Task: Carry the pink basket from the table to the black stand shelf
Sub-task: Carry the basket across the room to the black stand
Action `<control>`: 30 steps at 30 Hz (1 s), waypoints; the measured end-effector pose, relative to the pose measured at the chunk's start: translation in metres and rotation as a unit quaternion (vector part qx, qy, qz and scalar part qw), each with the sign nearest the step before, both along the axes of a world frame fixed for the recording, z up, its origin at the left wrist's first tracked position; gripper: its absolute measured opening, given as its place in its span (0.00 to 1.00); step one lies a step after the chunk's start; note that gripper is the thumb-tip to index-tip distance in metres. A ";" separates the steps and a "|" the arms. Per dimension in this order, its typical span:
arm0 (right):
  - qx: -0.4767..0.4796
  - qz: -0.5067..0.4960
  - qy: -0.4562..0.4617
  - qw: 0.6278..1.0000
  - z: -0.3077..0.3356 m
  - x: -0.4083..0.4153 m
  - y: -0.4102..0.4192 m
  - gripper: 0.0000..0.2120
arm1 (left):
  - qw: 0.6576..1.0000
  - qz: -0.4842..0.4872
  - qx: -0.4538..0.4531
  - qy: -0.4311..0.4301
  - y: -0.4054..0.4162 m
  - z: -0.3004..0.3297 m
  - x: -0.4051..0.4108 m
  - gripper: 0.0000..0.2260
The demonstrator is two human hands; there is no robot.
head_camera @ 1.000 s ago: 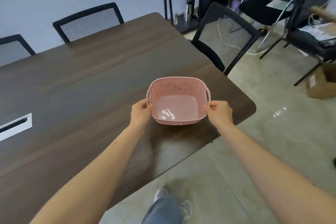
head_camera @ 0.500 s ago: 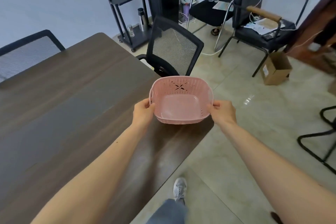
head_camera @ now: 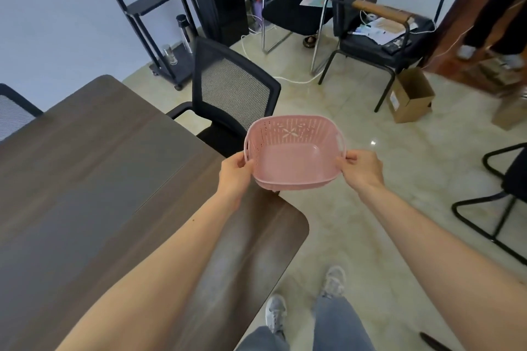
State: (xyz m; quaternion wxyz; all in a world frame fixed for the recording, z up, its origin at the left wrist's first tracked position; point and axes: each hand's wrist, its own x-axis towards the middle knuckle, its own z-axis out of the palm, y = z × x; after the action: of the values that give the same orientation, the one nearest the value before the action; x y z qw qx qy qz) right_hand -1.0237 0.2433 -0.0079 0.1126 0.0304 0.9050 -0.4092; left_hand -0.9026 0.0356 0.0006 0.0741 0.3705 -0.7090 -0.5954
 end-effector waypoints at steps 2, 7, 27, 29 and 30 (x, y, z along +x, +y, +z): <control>0.000 0.000 0.000 1.000 -0.003 -0.025 0.004 0.09 | 1.000 -0.001 0.003 -0.005 0.005 -0.003 -0.021 0.11; -0.002 0.029 -0.002 1.000 -0.007 -0.100 0.009 0.08 | 0.999 0.030 0.017 -0.012 0.017 -0.009 -0.083 0.12; 0.016 0.119 -0.032 0.992 -0.031 -0.361 -0.016 0.10 | 0.991 0.117 0.050 -0.036 0.016 -0.028 -0.309 0.14; 0.011 0.123 -0.034 0.992 -0.032 -0.386 -0.031 0.10 | 0.991 0.123 0.055 -0.027 0.003 -0.030 -0.334 0.15; 0.011 0.127 -0.035 0.991 -0.030 -0.398 -0.038 0.10 | 0.990 0.124 0.057 -0.024 -0.004 -0.030 -0.346 0.15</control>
State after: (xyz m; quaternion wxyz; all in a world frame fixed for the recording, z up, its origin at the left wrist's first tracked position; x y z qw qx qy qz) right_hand -1.4212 0.2050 -0.0383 0.1949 -0.0695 0.9015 -0.3801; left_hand -1.2485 0.0315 -0.0298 0.1086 0.4732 -0.6243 -0.6120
